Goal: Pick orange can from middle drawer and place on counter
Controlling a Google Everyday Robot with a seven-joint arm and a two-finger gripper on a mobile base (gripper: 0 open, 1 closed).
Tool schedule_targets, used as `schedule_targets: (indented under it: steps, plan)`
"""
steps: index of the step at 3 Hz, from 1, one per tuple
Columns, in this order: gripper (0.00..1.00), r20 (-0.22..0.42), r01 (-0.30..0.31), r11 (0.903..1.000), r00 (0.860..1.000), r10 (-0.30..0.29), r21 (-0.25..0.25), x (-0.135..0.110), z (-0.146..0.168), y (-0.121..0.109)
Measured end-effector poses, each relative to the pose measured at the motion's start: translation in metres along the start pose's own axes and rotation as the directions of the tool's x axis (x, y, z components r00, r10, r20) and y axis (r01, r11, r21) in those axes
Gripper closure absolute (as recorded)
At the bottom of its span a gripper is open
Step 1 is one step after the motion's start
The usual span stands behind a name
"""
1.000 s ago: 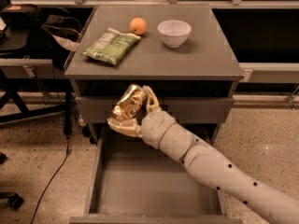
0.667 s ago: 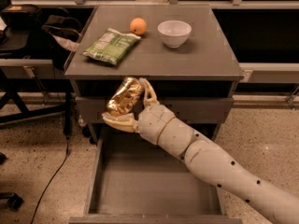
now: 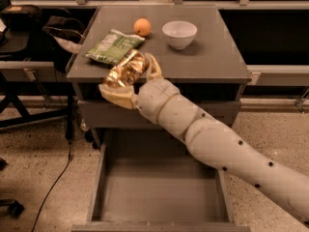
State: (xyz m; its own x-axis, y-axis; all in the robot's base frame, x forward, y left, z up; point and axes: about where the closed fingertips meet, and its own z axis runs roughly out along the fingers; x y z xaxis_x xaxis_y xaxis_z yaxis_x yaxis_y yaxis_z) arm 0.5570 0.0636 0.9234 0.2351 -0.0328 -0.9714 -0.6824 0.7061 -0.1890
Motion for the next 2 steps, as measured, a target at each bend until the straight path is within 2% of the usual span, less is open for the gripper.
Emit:
schedule_targets:
  steps: [1, 2]
  plan:
    - [1.0, -0.051, 0.003, 0.9921, 0.999, 0.003, 0.126, -0.0069, 0.0174, -0.0308]
    - [1.0, -0.051, 0.003, 0.9921, 0.999, 0.003, 0.126, -0.0069, 0.0174, -0.0308]
